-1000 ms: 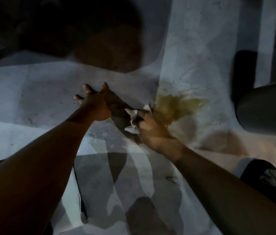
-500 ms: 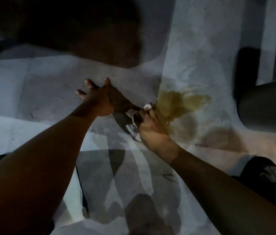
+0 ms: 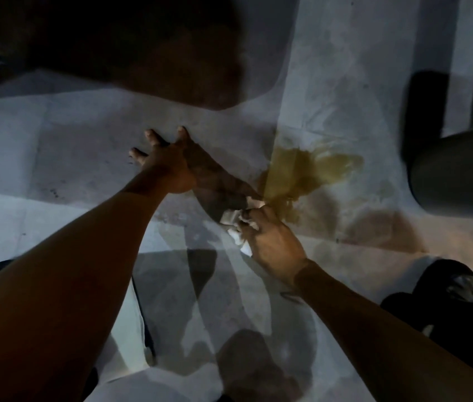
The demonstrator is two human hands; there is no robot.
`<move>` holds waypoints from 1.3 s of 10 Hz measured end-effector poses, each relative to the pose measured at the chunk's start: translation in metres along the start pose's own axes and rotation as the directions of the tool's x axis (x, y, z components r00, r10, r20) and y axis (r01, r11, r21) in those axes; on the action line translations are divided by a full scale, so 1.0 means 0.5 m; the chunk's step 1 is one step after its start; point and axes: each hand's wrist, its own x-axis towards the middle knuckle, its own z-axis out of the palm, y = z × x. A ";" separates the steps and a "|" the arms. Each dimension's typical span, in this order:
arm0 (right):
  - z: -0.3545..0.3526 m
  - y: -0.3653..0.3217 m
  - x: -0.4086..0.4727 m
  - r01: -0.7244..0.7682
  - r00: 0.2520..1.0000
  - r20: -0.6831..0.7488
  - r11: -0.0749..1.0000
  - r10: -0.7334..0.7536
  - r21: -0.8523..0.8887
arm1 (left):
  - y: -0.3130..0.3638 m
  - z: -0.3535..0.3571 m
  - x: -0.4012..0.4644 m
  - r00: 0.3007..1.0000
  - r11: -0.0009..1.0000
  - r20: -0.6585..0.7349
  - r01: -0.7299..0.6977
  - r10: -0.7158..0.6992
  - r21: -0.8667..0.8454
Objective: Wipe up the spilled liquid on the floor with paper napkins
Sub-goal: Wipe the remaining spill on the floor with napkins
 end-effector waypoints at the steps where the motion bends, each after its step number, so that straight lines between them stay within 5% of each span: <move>1: -0.038 0.036 -0.013 -0.185 0.953 -0.224 0.978 0.203 0.100 | 0.006 -0.009 0.001 0.997 0.996 0.051 0.065 -0.062 -0.055; 2: -0.061 0.043 -0.023 -0.282 0.905 -0.298 0.952 0.304 0.116 | 0.004 -0.013 0.006 0.989 0.992 0.130 0.083 -0.071 -0.091; 4: -0.019 0.042 -0.030 -0.151 0.985 -0.081 0.987 0.155 0.060 | -0.010 0.011 0.021 0.997 0.998 0.067 0.044 -0.047 0.045; 5: -0.030 0.077 -0.037 -0.284 0.938 -0.172 0.952 0.300 0.112 | 0.033 -0.031 -0.025 0.980 0.967 0.075 0.193 -0.183 -0.167; 6: -0.061 0.112 -0.047 -0.410 0.821 -0.332 0.884 0.465 0.223 | 0.034 -0.025 -0.023 0.980 0.957 0.111 0.188 -0.166 -0.222; 7: -0.058 0.117 -0.060 -0.439 0.835 -0.271 0.877 0.479 0.196 | 0.014 -0.015 -0.013 0.996 0.994 0.063 0.072 -0.067 -0.085; 9: -0.066 0.158 -0.048 -0.370 0.900 -0.146 0.896 0.412 0.247 | 0.005 -0.012 0.011 0.980 0.985 0.180 0.109 -0.084 -0.133; 10: -0.080 0.159 -0.054 -0.461 0.794 -0.274 0.831 0.543 0.311 | 0.003 -0.009 0.013 0.988 0.967 0.124 0.123 -0.097 -0.221; 11: -0.065 0.146 -0.029 -0.582 0.768 -0.143 0.773 0.625 0.252 | 0.012 -0.009 0.001 0.984 0.964 0.117 0.156 -0.133 -0.215; 13: -0.067 0.165 -0.025 -0.498 0.856 -0.067 0.852 0.513 0.159 | 0.023 0.002 -0.006 0.987 0.955 0.021 0.162 -0.162 -0.248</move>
